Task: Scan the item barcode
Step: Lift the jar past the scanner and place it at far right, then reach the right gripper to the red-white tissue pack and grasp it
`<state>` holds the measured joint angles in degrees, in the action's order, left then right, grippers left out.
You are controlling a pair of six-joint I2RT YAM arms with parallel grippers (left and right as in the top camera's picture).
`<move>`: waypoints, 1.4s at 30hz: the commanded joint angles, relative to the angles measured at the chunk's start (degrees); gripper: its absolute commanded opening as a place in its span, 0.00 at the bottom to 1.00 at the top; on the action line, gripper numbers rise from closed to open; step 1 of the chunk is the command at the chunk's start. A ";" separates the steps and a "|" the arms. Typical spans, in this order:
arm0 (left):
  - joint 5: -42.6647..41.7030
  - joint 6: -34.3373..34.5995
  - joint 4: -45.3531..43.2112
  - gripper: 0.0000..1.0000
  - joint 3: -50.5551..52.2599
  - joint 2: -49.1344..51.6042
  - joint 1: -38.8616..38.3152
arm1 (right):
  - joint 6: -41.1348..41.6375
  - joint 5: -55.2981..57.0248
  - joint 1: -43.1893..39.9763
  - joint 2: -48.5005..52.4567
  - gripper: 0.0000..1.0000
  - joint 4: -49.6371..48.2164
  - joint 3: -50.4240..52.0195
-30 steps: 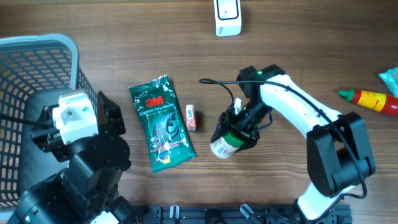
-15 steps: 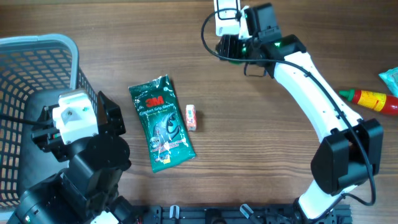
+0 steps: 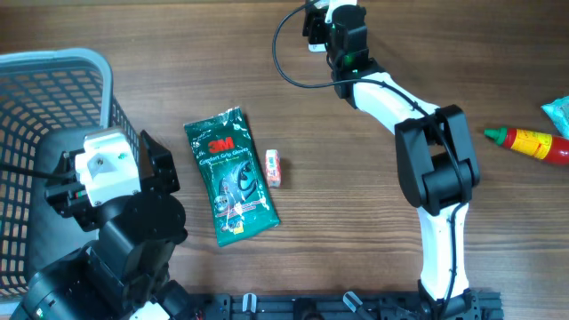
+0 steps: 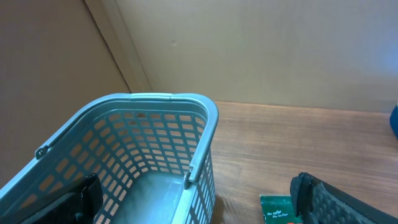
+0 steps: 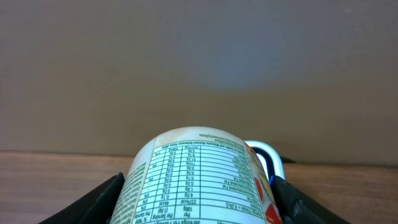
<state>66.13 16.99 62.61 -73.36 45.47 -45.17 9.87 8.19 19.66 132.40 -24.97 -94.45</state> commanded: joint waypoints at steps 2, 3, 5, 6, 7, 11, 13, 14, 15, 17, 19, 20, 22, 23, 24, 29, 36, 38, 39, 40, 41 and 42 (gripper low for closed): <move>-0.11 -0.28 -0.17 1.00 -0.04 -0.20 0.00 | -0.66 1.44 -1.75 1.95 0.72 -1.09 -3.23; -0.09 -0.28 -0.15 1.00 -0.04 -0.20 0.00 | -0.70 1.46 -2.36 0.83 0.72 -0.04 -3.58; -0.11 -0.28 -0.17 1.00 -0.04 -0.20 0.00 | -0.66 1.44 -3.28 -2.34 0.70 4.17 -4.44; -0.09 -0.28 -0.15 1.00 -0.04 -0.20 0.00 | -0.63 1.42 -4.42 -5.90 0.69 7.96 -4.66; -0.09 -0.28 -0.17 1.00 -0.04 -0.20 0.00 | -0.22 1.42 -5.77 -9.20 0.68 11.54 -4.66; -0.11 -0.28 -0.17 1.00 -0.04 -0.20 0.00 | -0.07 0.31 -17.99 -22.67 0.72 38.14 -4.68; -0.09 -0.28 -0.17 1.00 -0.04 -0.20 0.00 | 0.31 -2.40 -25.99 -23.15 0.73 49.62 -4.76; -0.09 -0.28 -0.17 1.00 -0.04 -0.20 0.00 | 0.76 -3.85 -29.81 -22.36 0.73 53.92 -4.76; -0.11 -0.28 -0.17 1.00 -0.04 -0.20 0.00 | 0.74 -4.68 -33.99 -21.49 0.73 57.94 -4.76; -0.09 -0.28 -0.17 1.00 -0.04 -0.20 0.00 | 0.61 -5.07 -39.28 -20.13 0.77 62.53 -4.76; -0.11 -0.28 -0.17 1.00 -0.04 -0.20 0.00 | 0.63 -5.73 -44.09 -16.31 0.76 65.79 -4.76; -0.09 -0.28 -0.15 1.00 -0.04 -0.20 0.00 | 0.63 -5.73 -45.18 -14.93 0.75 66.75 -4.76; -0.11 -0.28 -0.17 1.00 -0.04 -0.20 0.00 | 0.63 -5.73 -47.67 -11.47 0.70 69.20 -4.74; -0.09 -0.28 -0.17 1.00 -0.04 -0.20 0.00 | 0.63 -5.73 -48.02 -10.71 0.72 68.94 -4.74; -0.09 -0.28 -0.15 1.00 -0.04 -0.20 0.00 | 0.76 -5.73 -48.02 -10.67 0.73 68.24 -4.74; -0.09 -0.26 -0.17 1.00 -0.04 -0.20 0.00 | 4.22 -0.94 -49.77 -9.03 0.73 68.26 -4.52; -0.11 -0.26 -0.17 1.00 -0.04 -0.20 0.00 | 3.82 -16.35 -49.22 -14.95 1.00 73.16 -6.58; -0.09 -0.26 -0.17 1.00 -0.04 -0.20 0.00 | 3.82 -36.81 -46.88 -20.72 1.00 80.13 -6.58; -0.11 -0.28 -0.17 1.00 -0.04 -0.20 0.00 | 3.82 -41.66 -44.87 -22.05 1.00 82.82 -6.58; -0.11 -0.28 -0.17 1.00 -0.04 -0.20 0.00 | 3.82 -44.15 -42.14 -23.02 1.00 85.40 -6.58; -0.11 -0.28 -0.17 1.00 -0.04 -0.20 0.00 | 3.76 -45.16 -38.36 -23.54 1.00 88.04 -6.58; -0.11 -0.28 -0.15 1.00 -0.04 -0.20 0.00 | 3.19 -44.17 -32.50 -23.54 1.00 91.14 -6.56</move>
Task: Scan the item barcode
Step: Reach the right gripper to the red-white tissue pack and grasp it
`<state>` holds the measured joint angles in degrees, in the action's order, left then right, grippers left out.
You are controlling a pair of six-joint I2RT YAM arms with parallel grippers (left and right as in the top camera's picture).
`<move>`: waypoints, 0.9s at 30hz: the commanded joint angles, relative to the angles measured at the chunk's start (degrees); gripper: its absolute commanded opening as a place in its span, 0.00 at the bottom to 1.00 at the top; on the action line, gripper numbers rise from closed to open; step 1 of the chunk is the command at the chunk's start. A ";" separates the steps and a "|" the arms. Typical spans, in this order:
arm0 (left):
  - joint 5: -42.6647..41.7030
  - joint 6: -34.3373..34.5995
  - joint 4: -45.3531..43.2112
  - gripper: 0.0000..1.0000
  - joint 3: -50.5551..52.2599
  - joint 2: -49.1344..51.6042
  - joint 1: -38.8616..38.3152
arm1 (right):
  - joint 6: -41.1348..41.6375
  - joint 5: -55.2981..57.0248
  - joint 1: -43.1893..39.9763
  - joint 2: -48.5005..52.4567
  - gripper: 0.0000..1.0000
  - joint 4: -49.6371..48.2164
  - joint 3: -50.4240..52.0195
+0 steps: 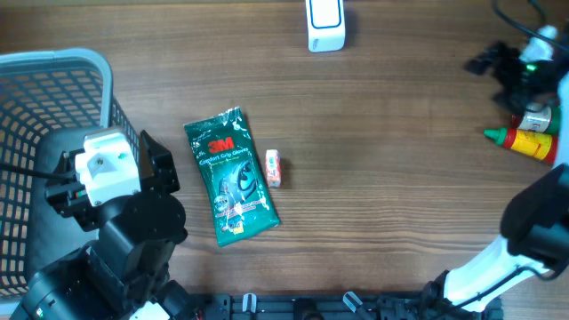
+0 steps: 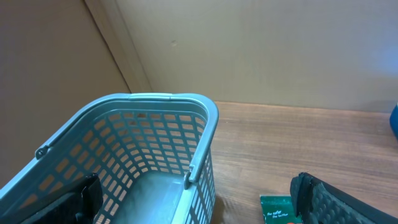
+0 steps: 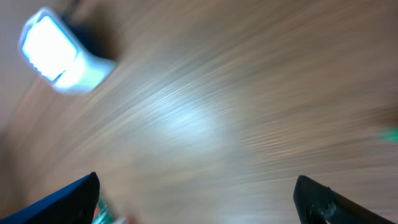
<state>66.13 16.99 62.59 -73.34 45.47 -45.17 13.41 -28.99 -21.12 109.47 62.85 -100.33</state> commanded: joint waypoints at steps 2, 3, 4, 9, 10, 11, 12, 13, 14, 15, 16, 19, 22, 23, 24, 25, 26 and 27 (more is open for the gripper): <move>-0.11 -0.28 -0.15 1.00 -0.07 -0.20 0.00 | 0.48 -5.84 18.23 -0.50 1.00 7.06 0.07; -0.11 -0.28 -0.15 1.00 -0.07 -0.20 0.00 | 2.29 -6.01 22.71 -0.50 1.00 8.83 0.31; -0.09 -0.28 -0.15 1.00 -0.07 -0.20 0.00 | 5.40 -5.95 26.38 -0.50 1.00 10.56 0.39; -0.11 -0.28 -0.15 1.00 -0.07 -0.20 0.00 | 13.68 -6.32 38.18 -3.37 0.98 11.69 1.09; -0.09 -0.28 -0.15 1.00 -0.07 -0.20 0.00 | 13.84 -2.47 39.36 -5.92 0.98 13.25 1.09; -0.11 -0.26 -0.15 1.00 -0.07 -0.20 0.00 | 13.86 1.27 40.00 -8.94 0.98 14.53 1.11; -0.11 -0.28 -0.15 1.00 -0.07 -0.20 0.00 | 15.78 8.22 40.57 -13.29 0.98 14.91 1.84; -0.09 -0.28 -0.15 1.00 -0.07 -0.20 0.00 | 18.53 15.96 41.51 -17.90 1.00 14.38 3.85; -0.09 -0.28 -0.13 1.00 -0.07 -0.20 0.00 | 21.51 23.19 42.84 -22.45 1.00 12.52 7.37; -0.09 -0.28 -0.15 1.00 -0.07 -0.20 0.00 | 23.21 26.47 43.95 -25.42 1.00 9.60 11.26; -0.11 -0.28 -0.15 1.00 -0.07 -0.20 0.00 | 24.30 28.61 46.03 -29.86 1.00 2.99 18.47; -0.11 -0.28 -0.15 1.00 -0.07 -0.20 0.00 | 23.96 26.80 54.82 -36.41 0.99 -24.59 44.48; -0.09 -0.28 -0.15 1.00 -0.07 -0.20 0.00 | 16.09 20.63 60.72 -34.01 1.00 -48.76 57.20; -0.11 -0.28 -0.15 1.00 -0.07 -0.20 0.00 | 15.04 16.20 61.79 -33.16 0.91 -52.78 58.31; -0.11 -0.28 -0.15 1.00 -0.07 -0.20 0.00 | 15.19 15.28 63.56 -32.06 0.82 -55.54 58.47; -0.11 -0.28 -0.15 1.00 -0.07 -0.20 0.00 | 15.41 18.93 66.01 -30.67 0.81 -57.72 58.47; -0.09 -0.28 -0.15 1.00 -0.07 -0.20 0.00 | 18.03 24.59 68.41 -28.83 0.82 -59.63 58.47; -0.11 -0.28 -0.15 1.00 -0.07 -0.20 0.00 | 21.20 29.44 70.64 -26.29 0.82 -61.61 58.47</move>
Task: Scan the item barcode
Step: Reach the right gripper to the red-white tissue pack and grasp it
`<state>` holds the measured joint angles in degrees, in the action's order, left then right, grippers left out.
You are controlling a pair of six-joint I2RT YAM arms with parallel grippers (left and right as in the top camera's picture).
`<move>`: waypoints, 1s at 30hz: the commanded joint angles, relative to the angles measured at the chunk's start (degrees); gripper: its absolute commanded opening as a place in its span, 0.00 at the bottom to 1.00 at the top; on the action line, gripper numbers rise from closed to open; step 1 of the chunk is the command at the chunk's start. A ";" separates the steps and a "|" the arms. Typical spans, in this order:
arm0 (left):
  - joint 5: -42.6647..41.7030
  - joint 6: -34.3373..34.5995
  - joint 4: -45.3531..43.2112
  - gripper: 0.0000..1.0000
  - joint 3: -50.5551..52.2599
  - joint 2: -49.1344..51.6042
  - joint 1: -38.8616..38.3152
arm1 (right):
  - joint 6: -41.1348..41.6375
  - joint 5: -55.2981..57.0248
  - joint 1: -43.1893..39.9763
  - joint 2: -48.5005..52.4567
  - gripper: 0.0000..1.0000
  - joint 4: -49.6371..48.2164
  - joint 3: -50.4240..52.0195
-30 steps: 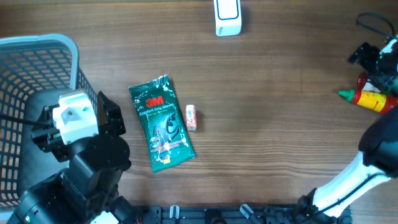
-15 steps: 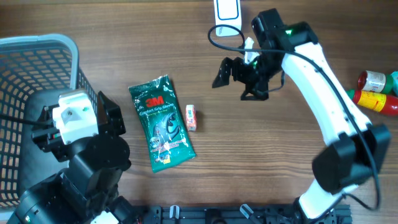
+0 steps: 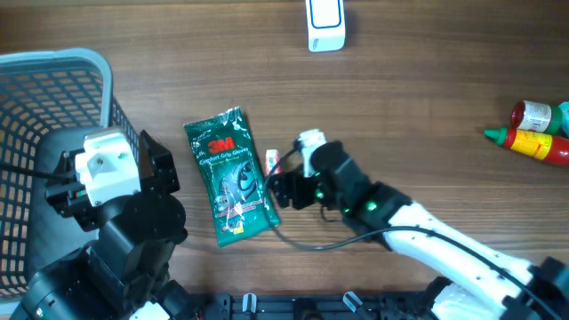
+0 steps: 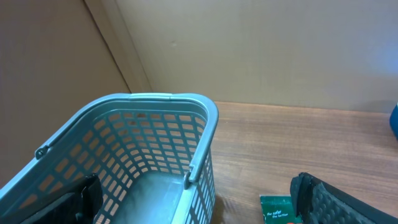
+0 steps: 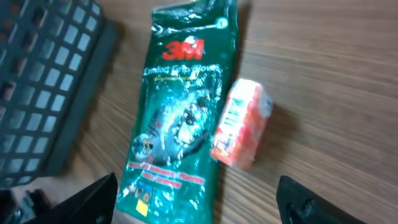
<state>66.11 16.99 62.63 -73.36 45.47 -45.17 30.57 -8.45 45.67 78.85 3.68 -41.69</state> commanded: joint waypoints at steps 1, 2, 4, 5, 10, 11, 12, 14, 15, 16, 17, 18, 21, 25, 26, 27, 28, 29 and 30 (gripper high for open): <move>-0.09 -0.28 -0.20 1.00 -0.04 -0.20 0.00 | 7.54 11.85 5.62 7.21 0.82 -4.37 -0.17; -0.07 -0.28 -0.20 1.00 -0.04 -0.20 0.00 | 10.97 14.23 6.78 10.08 0.82 -5.64 -0.17; -0.09 -0.28 -0.20 1.00 -0.04 -0.20 0.00 | 13.29 17.79 7.34 13.53 1.00 -11.28 -0.20; -0.09 -0.28 -0.20 1.00 -0.04 -0.20 0.00 | 13.31 19.69 7.37 13.60 1.00 -12.63 -0.20; -0.09 -0.28 -0.20 1.00 -0.04 -0.20 0.00 | 13.49 20.81 7.37 17.59 0.95 -15.65 -0.20; -0.09 -0.28 -0.17 1.00 -0.04 -0.20 0.00 | 13.49 19.93 7.37 18.43 0.90 -16.57 -0.20; -0.07 -0.28 -0.20 1.00 -0.04 -0.20 0.00 | 13.49 20.00 7.37 18.78 0.84 -16.55 -0.20; -0.07 -0.28 -0.20 1.00 -0.04 -0.20 0.00 | 13.29 19.96 7.37 18.82 0.70 -16.52 -0.20; -0.07 -0.26 -0.20 1.00 -0.04 -0.20 0.00 | 13.27 19.96 7.37 18.82 0.67 -16.52 -0.20; -0.09 -0.28 -0.20 1.00 -0.04 -0.20 0.00 | 13.29 19.96 7.37 18.82 0.65 -16.55 -0.20; -0.07 -0.28 -0.20 1.00 -0.04 -0.20 0.00 | 13.31 19.96 7.37 18.82 0.56 -16.55 -0.20; -0.09 -0.28 -0.20 1.00 -0.04 -0.20 0.00 | 13.31 19.93 7.37 18.82 0.48 -16.55 -0.20; -0.09 -0.28 -0.20 1.00 -0.04 -0.20 0.00 | 13.31 18.12 7.37 18.69 0.79 -17.55 -0.26; -0.07 -0.28 -0.20 1.00 -0.04 -0.20 0.00 | 13.09 15.34 7.37 15.50 1.00 -21.22 -0.42; -0.07 -0.28 -0.20 1.00 -0.04 -0.20 0.00 | 13.07 14.51 7.37 12.41 1.00 -20.59 -0.42; -0.09 -0.28 -0.20 1.00 -0.04 -0.20 0.00 | 12.87 14.67 7.37 9.88 1.00 -18.75 -0.42; -0.09 -0.28 -0.20 1.00 -0.04 -0.20 0.00 | 12.85 14.56 7.39 7.30 1.00 -15.74 -0.39; -0.07 -0.26 -0.20 1.00 -0.04 -0.20 0.00 | 12.94 15.02 7.41 7.63 1.00 -11.30 -0.33; -0.07 -0.28 -0.20 1.00 -0.04 -0.20 0.00 | 13.16 15.72 7.58 9.51 0.97 -9.35 -0.28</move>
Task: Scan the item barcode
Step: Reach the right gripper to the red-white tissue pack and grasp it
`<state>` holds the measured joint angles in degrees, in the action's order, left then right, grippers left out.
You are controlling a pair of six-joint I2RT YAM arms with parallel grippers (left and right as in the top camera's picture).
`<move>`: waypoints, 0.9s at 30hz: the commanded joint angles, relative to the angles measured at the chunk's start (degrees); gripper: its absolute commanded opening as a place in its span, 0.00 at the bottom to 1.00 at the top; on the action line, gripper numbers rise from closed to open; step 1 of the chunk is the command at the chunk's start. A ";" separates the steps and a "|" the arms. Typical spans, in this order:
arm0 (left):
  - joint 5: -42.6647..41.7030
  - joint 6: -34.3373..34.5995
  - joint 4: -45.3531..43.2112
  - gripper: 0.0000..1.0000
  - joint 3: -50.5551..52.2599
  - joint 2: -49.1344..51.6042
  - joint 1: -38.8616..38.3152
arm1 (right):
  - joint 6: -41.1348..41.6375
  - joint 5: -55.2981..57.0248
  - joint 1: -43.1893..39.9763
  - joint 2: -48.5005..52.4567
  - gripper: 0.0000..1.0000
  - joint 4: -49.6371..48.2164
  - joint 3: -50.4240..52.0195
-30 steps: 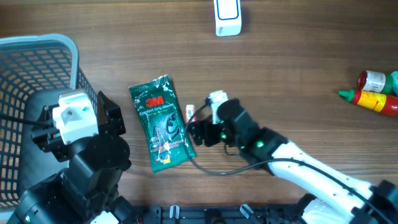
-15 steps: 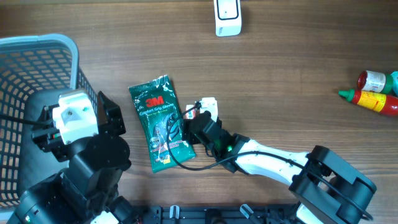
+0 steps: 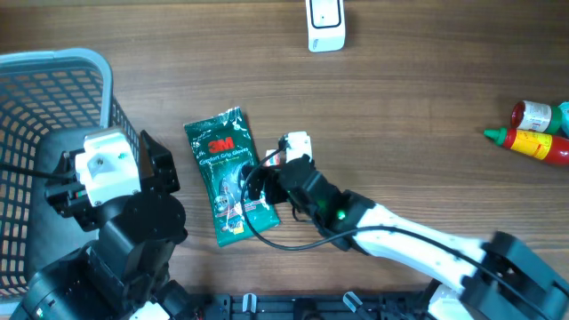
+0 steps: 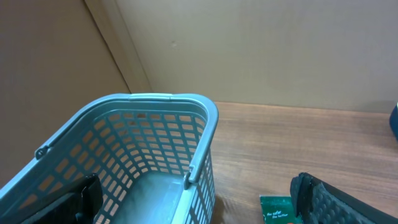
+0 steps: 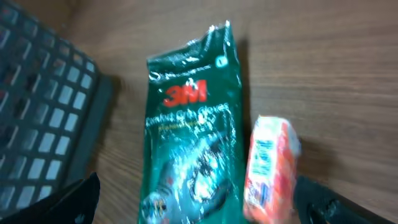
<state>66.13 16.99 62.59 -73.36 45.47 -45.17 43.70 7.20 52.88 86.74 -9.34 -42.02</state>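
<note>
A white barcode scanner (image 3: pixel 324 22) stands at the table's far edge. A green 3M glove packet (image 3: pixel 222 169) (image 5: pixel 191 140) lies flat left of centre. A small orange pack (image 5: pixel 269 167) lies beside its right edge; overhead, my right gripper (image 3: pixel 267 182) mostly covers it. In the right wrist view my right gripper (image 5: pixel 199 208) is open, its fingers wide apart either side of packet and pack, holding nothing. My left gripper (image 4: pixel 193 202) is open and empty over the basket's near corner.
A grey plastic basket (image 3: pixel 53 71) (image 4: pixel 149 124) fills the left side, with the left arm (image 3: pixel 116 204) beside it. A red sauce bottle (image 3: pixel 533 142) and a red-and-white jar (image 3: pixel 532 114) lie at the right edge. The right arm stretches from the front right.
My right gripper has shifted a little left and nearer the table; the orange pack now sits toward its right finger and the green packet between the fingers. The left arm has not moved.
My right gripper held a labelled jar up at the scanner. Then it was open and empty at the far right, the jar lying by the sauce bottle. Then it hung open over the orange pack, and now stands closer over pack and packet.
</note>
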 commanded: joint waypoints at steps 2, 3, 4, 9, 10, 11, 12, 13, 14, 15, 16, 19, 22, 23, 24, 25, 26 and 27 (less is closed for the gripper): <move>-0.09 -0.28 -0.15 1.00 -0.04 -0.20 0.00 | 4.85 1.33 0.72 8.09 0.97 1.57 0.02; -0.11 -0.28 -0.15 1.00 -0.04 -0.20 0.00 | 6.43 1.31 0.72 10.86 0.96 -0.59 0.02; -0.11 -0.28 -0.15 1.00 -0.04 -0.20 0.00 | 8.15 1.29 0.72 12.15 0.94 -1.20 0.00; -0.11 -0.28 -0.15 1.00 -0.04 -0.20 0.00 | 12.20 4.37 0.68 12.31 0.70 0.61 0.00; -0.11 -0.28 -0.15 1.00 -0.04 -0.20 0.00 | 12.17 4.35 0.68 12.44 0.65 0.63 0.00; -0.09 -0.28 -0.15 1.00 -0.04 -0.20 0.00 | 12.20 4.35 0.68 12.50 0.59 0.61 0.00; -0.11 -0.28 -0.15 1.00 -0.04 -0.20 0.00 | 12.17 4.39 0.68 12.52 0.58 0.57 0.00; -0.09 -0.28 -0.15 1.00 -0.04 -0.20 0.00 | 12.13 4.59 0.68 12.98 0.57 -0.09 0.00; -0.11 -0.28 -0.15 1.00 -0.04 -0.20 0.00 | 11.96 4.57 0.68 13.44 0.52 -0.90 0.00; -0.11 -0.28 -0.15 1.00 -0.04 -0.20 0.00 | 11.76 4.50 0.68 14.08 0.50 -1.97 0.00; -0.09 -0.28 -0.13 1.00 -0.04 -0.20 0.00 | 11.72 4.35 0.68 14.73 0.50 -2.91 0.00; -0.09 -0.28 -0.15 1.00 -0.04 -0.20 0.00 | 11.58 4.33 0.68 15.30 0.06 -3.50 -0.02; -0.09 -0.28 -0.13 1.00 -0.04 -0.20 0.00 | 10.84 3.19 0.68 14.75 0.05 -3.54 -0.02; -0.11 -0.28 -0.15 1.00 -0.04 -0.20 0.00 | 8.28 2.27 0.68 13.53 0.05 -3.54 -0.04; -0.09 -0.28 -0.15 1.00 -0.04 -0.20 0.00 | -0.35 1.44 0.70 9.77 0.04 -2.80 -0.04; -0.09 -0.28 -0.15 1.00 -0.04 -0.20 0.00 | -4.90 0.98 0.70 7.89 0.05 -1.77 -0.04; -0.11 -0.28 -0.13 1.00 -0.04 -0.20 0.00 | -13.64 -1.25 0.68 4.63 0.05 0.52 -0.04; -0.09 -0.28 -0.15 1.00 -0.04 -0.20 0.00 | -22.47 -4.98 0.68 0.94 0.05 4.22 -0.04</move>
<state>66.11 16.99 62.63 -73.36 45.47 -45.17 42.52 8.54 53.32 95.94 -9.08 -42.00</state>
